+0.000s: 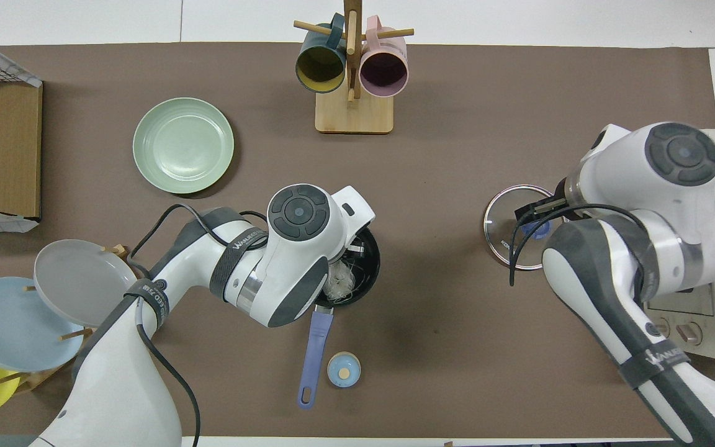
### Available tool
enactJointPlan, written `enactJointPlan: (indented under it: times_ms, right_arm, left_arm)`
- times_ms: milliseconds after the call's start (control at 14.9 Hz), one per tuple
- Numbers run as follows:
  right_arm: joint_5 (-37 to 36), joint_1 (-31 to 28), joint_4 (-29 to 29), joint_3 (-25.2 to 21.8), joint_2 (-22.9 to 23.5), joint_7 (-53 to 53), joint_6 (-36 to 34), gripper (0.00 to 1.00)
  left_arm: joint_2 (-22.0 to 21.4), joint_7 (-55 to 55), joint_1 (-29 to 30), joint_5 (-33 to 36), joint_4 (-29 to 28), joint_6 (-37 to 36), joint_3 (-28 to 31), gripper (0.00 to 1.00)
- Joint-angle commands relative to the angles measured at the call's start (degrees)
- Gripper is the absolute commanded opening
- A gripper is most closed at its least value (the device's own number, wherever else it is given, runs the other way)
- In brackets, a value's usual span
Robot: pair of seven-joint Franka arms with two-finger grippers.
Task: Transfer vermicelli from pot to plate
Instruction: 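Grasp the vermicelli with the left gripper while the right gripper holds lid, then carry the vermicelli to the green plate while the right gripper sets lid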
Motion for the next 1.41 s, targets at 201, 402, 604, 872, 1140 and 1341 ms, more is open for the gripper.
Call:
enactJointPlan:
  times_ms: [201,402,604,872,1140,1341]
  right_arm:
    - [1.44,-1.04,13.47,-1.27,-2.67,5.67,-15.6,1.0]
    - [3.98,-1.39,13.3,-1.79,-5.23,5.59,-19.82,1.0]
    - [4.08,9.74,13.12,-13.45,-6.55,5.77,-20.35,1.0]
    - [4.52,16.87,11.89,-23.83,-7.16,5.15,-20.09,1.0]
    - [4.35,18.74,8.37,-24.82,-9.98,5.16,-19.05,1.0]
    - [4.35,17.95,10.65,-24.74,-8.4,5.15,-17.89,1.0]
  left_arm:
    - [-7.84,3.63,4.18,-0.49,10.1,-20.63,1.15,0.0]
    - [-8.2,8.54,11.19,-0.84,19.67,-30.48,1.33,0.0]
    - [-6.54,16.09,20.77,-2.15,21.99,-28.42,1.33,0.0]
    - [-3.47,25.15,28.35,-3.21,18.83,-18.93,1.41,0.0]
    - [2.86,28.69,30.2,-2.6,18.56,-10.84,1.41,0.0]
    - [7.08,29.38,29.77,-1.81,17.51,-4.87,1.41,0.0]
